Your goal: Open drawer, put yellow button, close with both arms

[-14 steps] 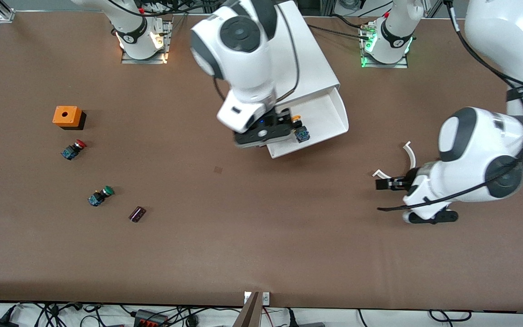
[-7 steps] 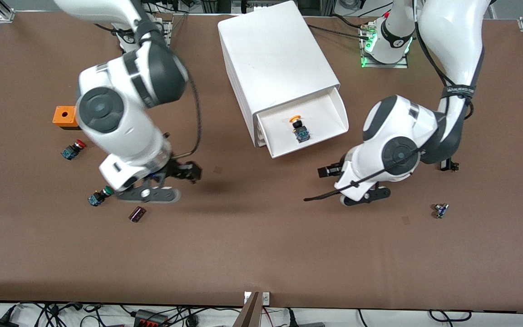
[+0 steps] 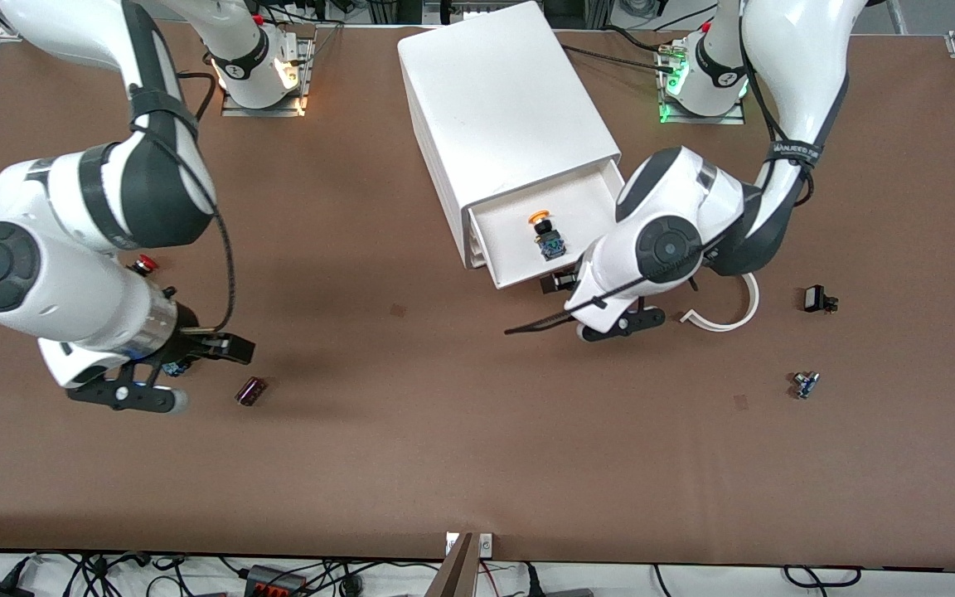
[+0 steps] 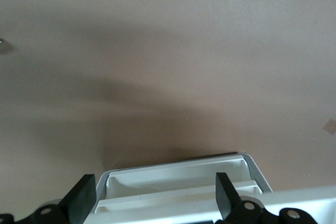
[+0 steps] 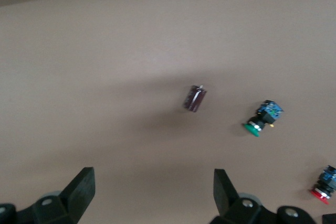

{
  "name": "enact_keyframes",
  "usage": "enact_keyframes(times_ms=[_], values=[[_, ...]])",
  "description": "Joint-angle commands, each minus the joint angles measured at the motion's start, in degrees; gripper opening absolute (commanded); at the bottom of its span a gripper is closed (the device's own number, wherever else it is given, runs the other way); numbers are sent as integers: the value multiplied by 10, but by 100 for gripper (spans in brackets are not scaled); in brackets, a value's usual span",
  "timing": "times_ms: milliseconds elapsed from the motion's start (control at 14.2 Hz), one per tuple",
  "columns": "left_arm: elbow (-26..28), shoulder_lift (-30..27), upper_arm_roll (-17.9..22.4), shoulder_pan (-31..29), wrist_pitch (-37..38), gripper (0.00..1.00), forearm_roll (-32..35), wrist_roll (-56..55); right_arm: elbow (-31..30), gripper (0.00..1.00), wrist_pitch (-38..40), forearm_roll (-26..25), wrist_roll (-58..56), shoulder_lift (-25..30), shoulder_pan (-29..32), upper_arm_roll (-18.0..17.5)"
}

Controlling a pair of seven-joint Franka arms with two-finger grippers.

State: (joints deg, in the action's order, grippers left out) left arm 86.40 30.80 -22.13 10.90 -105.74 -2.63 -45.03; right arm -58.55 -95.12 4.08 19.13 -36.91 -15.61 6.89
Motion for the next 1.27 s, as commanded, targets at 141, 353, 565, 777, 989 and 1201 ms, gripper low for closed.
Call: enact_keyframes(times_ms=[141,353,565,777,989,1201], values=[[111,-78,-34,-8,-36,100,-10,-32,-46,100,7,3,-16,53,59,-13],[122,-80,-57,-12,-34,100,-10,-52,-89,100,4,2,-49,92,93,-15],[137,-80,-80,-17,-32,100,-12,-53,-145,100,3,2,-87,147,124,-17],[140,-81,-95,-21,-29,100,-17,-54,-178,100,10,-1,-150,193,166,-28],[140,-86,-107,-27,-13,100,-43,-54,-191,100,34,-6,-187,223,179,-28],[143,-87,-114,-28,-10,100,-54,-54,-192,100,77,-30,-192,237,176,-27]])
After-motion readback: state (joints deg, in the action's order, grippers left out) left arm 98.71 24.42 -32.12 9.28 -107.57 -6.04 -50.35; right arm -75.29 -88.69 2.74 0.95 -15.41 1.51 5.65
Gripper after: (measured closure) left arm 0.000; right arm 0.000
